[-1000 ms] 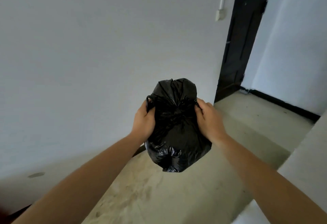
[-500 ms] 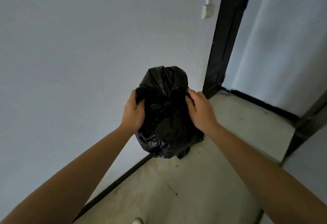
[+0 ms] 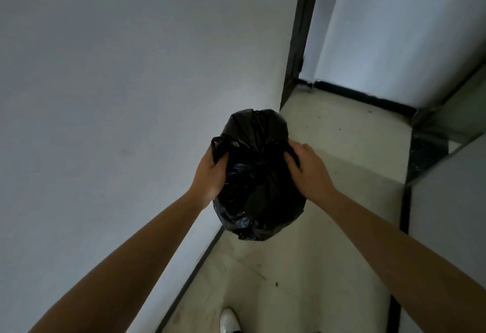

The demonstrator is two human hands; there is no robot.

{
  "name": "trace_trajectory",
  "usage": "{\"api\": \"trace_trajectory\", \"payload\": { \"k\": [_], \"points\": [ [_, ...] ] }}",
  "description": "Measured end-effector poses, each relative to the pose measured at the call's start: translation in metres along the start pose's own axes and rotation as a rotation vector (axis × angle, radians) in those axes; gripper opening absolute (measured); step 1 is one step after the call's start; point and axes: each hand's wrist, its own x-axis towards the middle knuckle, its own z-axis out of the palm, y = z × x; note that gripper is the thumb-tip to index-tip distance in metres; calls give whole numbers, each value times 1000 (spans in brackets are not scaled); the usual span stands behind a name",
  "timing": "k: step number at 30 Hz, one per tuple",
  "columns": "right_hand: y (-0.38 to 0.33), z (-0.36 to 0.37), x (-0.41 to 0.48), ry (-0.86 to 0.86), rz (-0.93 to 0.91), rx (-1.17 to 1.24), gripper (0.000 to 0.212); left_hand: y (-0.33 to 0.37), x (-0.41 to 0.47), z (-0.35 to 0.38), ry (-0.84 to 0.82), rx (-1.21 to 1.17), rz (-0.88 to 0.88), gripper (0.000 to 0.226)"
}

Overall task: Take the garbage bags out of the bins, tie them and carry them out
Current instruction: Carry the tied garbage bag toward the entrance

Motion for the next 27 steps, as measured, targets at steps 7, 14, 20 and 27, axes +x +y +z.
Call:
{"api": "trace_trajectory", "payload": {
  "k": [7,14,20,27],
  "points": [
    [116,107,10,-167,437,121,65,-147,74,43,-93,-180,-479,24],
    [275,252,-17,-461,634,91,44,-352,111,108,33,19,-801,22],
    [395,370,-41,-527,702,59,39,-517,136,155,115,126,-856,29],
    [487,482,-39,-539,701,1,38,-669,168,184,116,145,-888,24]
  ]
}}
